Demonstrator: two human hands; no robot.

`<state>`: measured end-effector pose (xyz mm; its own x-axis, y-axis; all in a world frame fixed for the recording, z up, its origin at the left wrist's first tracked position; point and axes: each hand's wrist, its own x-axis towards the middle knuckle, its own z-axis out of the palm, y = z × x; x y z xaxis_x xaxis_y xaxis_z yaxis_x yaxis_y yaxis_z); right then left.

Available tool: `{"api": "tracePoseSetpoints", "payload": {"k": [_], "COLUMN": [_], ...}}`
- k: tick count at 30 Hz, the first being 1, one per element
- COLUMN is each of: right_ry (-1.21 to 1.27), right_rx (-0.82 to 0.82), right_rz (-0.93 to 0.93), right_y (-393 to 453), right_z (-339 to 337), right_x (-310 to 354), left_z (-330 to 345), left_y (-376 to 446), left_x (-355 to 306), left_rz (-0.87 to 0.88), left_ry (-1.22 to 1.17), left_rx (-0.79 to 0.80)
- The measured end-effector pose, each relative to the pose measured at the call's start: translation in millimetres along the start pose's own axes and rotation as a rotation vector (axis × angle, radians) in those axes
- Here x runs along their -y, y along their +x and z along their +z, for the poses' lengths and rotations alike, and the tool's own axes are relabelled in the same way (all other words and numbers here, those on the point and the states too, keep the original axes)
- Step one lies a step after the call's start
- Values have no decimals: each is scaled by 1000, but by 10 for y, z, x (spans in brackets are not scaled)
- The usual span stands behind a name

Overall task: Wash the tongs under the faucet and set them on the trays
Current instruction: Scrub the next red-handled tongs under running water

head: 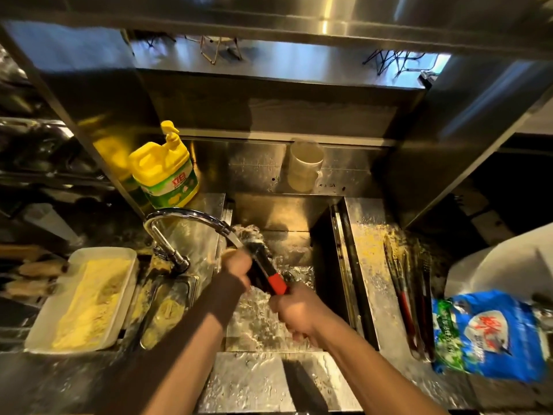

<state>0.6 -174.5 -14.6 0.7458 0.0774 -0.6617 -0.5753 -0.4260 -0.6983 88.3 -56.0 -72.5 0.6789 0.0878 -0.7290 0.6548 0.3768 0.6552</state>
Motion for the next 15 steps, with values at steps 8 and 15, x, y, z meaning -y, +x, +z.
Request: {"api": "tracePoseSetpoints", "payload": {"k": [8, 15], "right_ry": [17, 116], "right_rx": [-13, 36], "right_rz": [-19, 29], "right_y": [-21, -92], "right_z": [-135, -134], "right_x": [73, 2], "left_z": [103, 121], "left_y": [-39, -11], "left_x": [-139, -99], "left_rz": [126, 7], "left_ry": [107, 101], "left_rx": [-47, -4]}}
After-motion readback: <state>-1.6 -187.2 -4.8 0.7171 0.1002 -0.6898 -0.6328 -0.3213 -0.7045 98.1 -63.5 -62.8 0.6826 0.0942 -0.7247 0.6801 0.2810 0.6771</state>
